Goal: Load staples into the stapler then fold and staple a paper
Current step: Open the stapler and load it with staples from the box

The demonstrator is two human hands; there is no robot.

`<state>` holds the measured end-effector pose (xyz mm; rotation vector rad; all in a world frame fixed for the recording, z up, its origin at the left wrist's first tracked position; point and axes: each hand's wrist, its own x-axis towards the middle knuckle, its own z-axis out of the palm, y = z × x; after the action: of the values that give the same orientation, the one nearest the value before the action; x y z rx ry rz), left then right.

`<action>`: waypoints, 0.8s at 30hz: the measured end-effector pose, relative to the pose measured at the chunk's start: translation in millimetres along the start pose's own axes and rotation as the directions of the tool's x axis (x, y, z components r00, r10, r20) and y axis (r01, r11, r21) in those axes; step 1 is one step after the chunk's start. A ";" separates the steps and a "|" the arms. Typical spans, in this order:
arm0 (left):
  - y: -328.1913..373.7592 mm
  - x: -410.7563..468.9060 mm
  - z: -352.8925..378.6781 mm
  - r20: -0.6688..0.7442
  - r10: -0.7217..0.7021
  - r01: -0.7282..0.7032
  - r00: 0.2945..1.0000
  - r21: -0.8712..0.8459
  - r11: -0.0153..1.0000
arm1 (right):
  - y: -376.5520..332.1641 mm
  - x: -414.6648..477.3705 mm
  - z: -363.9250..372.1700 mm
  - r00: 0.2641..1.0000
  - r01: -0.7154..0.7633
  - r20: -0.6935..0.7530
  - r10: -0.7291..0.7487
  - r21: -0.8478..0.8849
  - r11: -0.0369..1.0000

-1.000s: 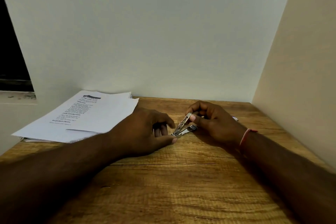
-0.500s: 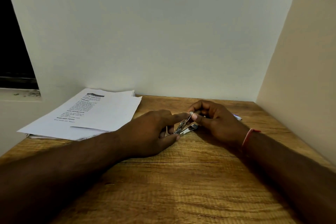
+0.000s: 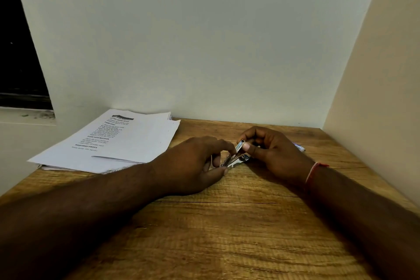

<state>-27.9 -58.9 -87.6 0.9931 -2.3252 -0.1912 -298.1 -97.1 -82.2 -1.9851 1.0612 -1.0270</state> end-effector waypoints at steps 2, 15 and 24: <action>-0.7 0.5 0.8 -0.004 -0.011 0.011 1.000 -0.008 1.000 | -0.6 -0.2 0.1 1.000 -0.005 0.002 0.005 0.005 1.000; -1.6 -4.5 2.3 -0.132 0.012 -0.011 0.991 0.007 1.000 | 3.6 1.1 -1.3 1.000 -0.003 0.003 0.003 0.052 0.999; -4.6 -4.0 2.4 -0.128 0.028 -0.026 0.991 0.020 0.999 | 1.3 -0.1 -1.8 1.000 -0.018 -0.014 0.018 0.047 0.999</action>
<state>-24.3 -59.6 -93.0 0.9536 -2.2255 -0.0924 -300.2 -98.0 -82.4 -1.9301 1.0518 -1.0489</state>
